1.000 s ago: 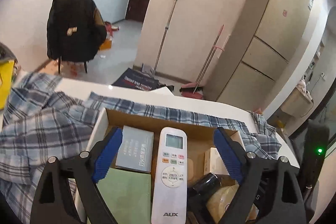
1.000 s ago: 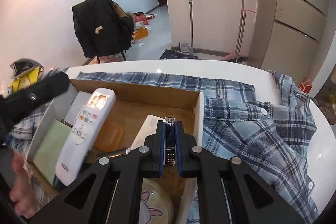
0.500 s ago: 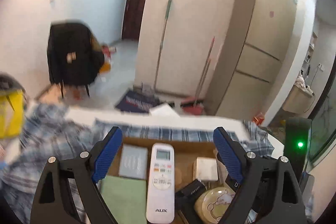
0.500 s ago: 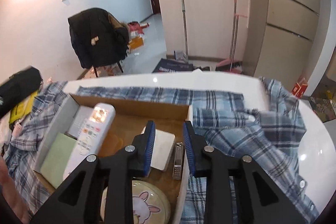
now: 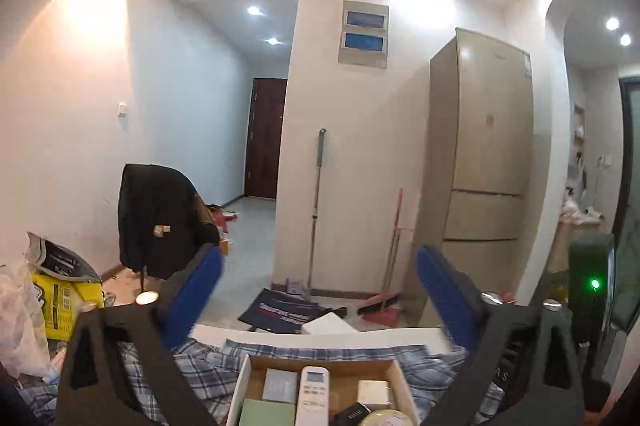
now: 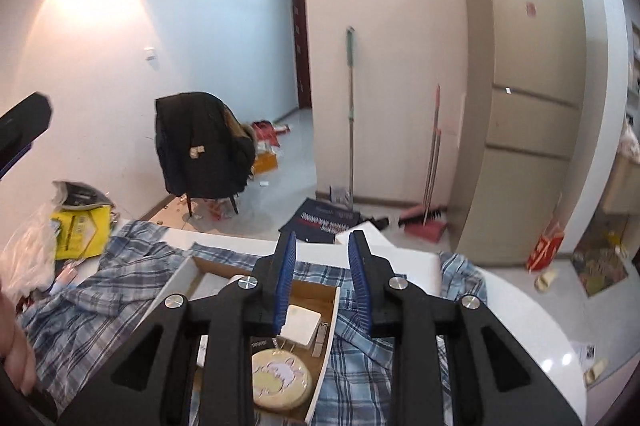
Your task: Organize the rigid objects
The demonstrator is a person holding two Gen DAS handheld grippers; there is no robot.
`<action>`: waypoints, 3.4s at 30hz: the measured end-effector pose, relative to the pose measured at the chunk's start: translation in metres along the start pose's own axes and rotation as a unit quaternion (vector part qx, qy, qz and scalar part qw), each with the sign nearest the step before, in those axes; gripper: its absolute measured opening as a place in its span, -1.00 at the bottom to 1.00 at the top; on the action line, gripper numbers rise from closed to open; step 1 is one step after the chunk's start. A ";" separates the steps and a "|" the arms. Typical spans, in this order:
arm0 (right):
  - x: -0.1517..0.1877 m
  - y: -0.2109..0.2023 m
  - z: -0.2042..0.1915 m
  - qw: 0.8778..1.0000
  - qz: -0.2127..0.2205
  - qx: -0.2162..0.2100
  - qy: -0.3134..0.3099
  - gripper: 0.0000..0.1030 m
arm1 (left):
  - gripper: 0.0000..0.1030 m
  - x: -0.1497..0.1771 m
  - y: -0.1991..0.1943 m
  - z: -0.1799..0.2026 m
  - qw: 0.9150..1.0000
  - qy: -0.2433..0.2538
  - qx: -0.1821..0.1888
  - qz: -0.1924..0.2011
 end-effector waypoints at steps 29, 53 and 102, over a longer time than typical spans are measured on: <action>0.093 -0.145 -0.024 0.980 0.197 0.018 -0.018 0.99 | 1.00 0.088 -0.143 0.007 0.997 0.066 -0.028 0.025; 0.148 -0.120 -0.005 0.978 0.204 0.040 0.027 0.99 | 1.00 0.166 -0.118 -0.010 0.997 0.064 -0.040 0.000; 0.147 -0.119 -0.009 0.978 0.201 0.042 0.022 0.99 | 1.00 0.162 -0.132 -0.004 0.995 0.091 -0.031 0.029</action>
Point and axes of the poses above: each gripper's, at about its wrist camera, not at the fingertips, and y roughly the way its jaws point, z to its right, x to its underside, the point moved 2 cm from there along y, roughly the way its jaws point, and after that the axes turned 8 degrees about x, right-handed, at the moved point
